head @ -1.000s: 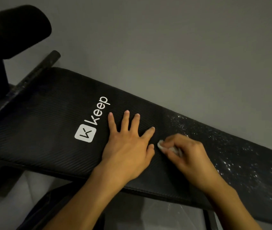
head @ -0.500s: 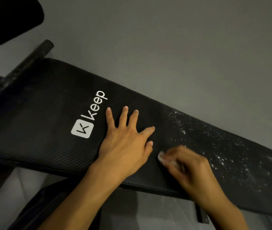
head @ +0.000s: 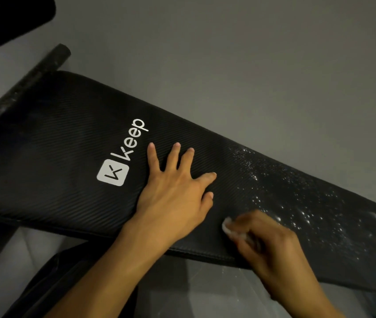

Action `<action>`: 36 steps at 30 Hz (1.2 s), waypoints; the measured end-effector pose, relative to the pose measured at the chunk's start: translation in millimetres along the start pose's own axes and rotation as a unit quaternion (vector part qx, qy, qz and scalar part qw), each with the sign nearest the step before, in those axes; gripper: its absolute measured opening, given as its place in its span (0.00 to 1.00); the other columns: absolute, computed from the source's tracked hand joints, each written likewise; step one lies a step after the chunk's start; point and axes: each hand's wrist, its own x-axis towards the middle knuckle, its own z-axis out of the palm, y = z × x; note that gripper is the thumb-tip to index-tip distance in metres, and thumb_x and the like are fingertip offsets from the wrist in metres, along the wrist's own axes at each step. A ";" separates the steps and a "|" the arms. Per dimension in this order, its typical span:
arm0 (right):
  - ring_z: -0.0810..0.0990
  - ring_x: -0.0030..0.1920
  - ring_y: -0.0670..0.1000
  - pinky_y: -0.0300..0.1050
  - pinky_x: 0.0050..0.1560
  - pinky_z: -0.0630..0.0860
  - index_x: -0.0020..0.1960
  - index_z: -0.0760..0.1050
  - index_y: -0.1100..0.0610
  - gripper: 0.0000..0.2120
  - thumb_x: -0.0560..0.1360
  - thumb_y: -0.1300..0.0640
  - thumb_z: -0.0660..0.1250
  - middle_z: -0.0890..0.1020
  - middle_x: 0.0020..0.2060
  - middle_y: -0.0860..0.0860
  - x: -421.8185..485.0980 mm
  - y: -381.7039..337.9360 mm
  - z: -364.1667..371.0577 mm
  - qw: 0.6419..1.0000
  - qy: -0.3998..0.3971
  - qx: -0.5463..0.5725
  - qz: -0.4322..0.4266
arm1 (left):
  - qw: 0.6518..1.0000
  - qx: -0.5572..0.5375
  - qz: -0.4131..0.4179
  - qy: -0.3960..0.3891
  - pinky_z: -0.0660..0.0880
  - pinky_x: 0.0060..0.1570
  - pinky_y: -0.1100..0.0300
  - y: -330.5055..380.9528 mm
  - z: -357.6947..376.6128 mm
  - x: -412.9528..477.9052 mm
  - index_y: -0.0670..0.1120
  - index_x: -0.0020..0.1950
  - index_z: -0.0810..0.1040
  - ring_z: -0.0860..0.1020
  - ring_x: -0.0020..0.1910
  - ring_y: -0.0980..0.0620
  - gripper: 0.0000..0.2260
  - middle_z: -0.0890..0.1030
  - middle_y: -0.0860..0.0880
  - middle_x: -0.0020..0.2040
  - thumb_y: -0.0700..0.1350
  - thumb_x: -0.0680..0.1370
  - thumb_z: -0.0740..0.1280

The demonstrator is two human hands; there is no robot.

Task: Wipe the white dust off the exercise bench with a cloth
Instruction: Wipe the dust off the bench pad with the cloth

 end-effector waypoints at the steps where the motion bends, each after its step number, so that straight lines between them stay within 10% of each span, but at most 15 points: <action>1: 0.82 0.50 0.41 0.43 0.46 0.80 0.51 0.81 0.44 0.03 0.79 0.50 0.68 0.80 0.50 0.38 2.9 0.8 0.1 1.000 0.018 -0.006 0.016 | 1.000 0.001 -0.001 -0.002 0.37 0.73 0.25 -0.5 0.2 -0.1 0.64 0.80 0.60 0.43 0.82 0.37 0.24 0.50 0.41 0.84 0.62 0.83 0.51; 16: 0.82 0.52 0.41 0.37 0.48 0.78 0.50 0.82 0.51 0.05 0.77 0.59 0.73 0.80 0.50 0.40 -9.9 -9.1 12.2 0.999 0.013 0.034 -0.014 | 1.000 0.001 0.000 0.005 0.39 0.74 0.25 -0.5 1.9 -0.3 0.65 0.79 0.61 0.46 0.82 0.37 0.24 0.53 0.41 0.83 0.63 0.82 0.50; 25: 0.81 0.49 0.43 0.51 0.48 0.82 0.55 0.81 0.49 0.08 0.78 0.50 0.68 0.80 0.51 0.42 65.7 47.6 -2.6 0.994 0.070 -0.071 0.052 | 1.000 0.003 -0.009 -0.007 0.37 0.74 0.27 0.9 -0.6 0.1 0.66 0.79 0.58 0.43 0.82 0.39 0.24 0.50 0.42 0.84 0.64 0.82 0.50; 36: 0.81 0.47 0.43 0.44 0.43 0.81 0.54 0.79 0.43 0.12 0.80 0.41 0.60 0.78 0.50 0.38 0.4 31.2 -20.8 0.998 -0.024 -0.063 0.003 | 1.000 -0.015 0.021 0.015 0.47 0.74 0.25 16.2 0.6 0.3 0.61 0.73 0.74 0.59 0.80 0.37 0.19 0.65 0.42 0.79 0.58 0.83 0.57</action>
